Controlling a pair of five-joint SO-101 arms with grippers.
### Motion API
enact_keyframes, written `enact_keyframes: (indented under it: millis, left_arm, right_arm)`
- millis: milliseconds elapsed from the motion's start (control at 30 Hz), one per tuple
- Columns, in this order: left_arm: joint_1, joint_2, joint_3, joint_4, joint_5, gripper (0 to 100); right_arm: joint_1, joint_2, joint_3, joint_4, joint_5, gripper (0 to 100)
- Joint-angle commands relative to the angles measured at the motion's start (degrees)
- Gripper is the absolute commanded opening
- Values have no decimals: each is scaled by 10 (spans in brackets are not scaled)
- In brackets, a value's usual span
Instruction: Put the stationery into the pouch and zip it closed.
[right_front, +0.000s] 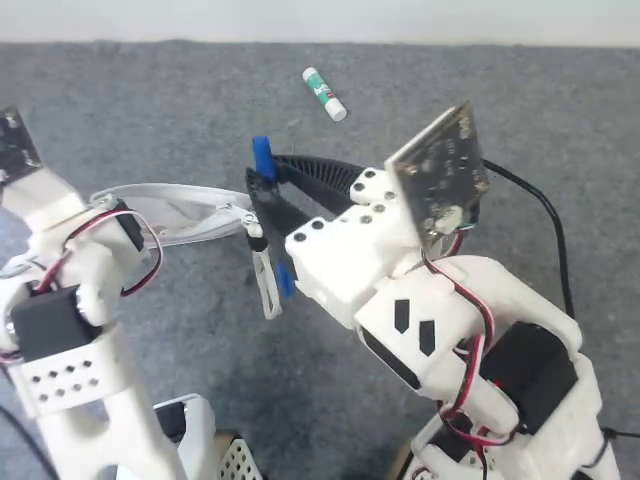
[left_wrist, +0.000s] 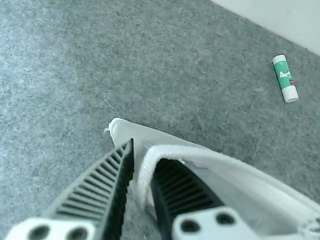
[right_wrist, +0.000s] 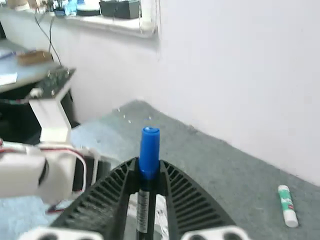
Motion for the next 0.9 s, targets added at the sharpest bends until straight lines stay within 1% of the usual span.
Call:
enact_keyframes:
  millis: [0, 200, 333, 633, 867]
  left_arm:
    - [4, -4, -7, -19, -5, 11]
    - [4, -4, -7, -19, -5, 11]
    - [4, -4, -7, -19, -5, 11]
    - [4, -4, -7, -19, -5, 11]
    - [4, -4, -7, -19, -5, 11]
  right_arm:
    - [-6, -11, -4, -38, -24, 6]
    - [-6, -12, -4, -72, -27, 6]
    - [-6, -11, 2, -116, -27, 6]
    - [-6, -11, 113, -322, -27, 6]
    - [-7, -10, 193, -446, -25, 6]
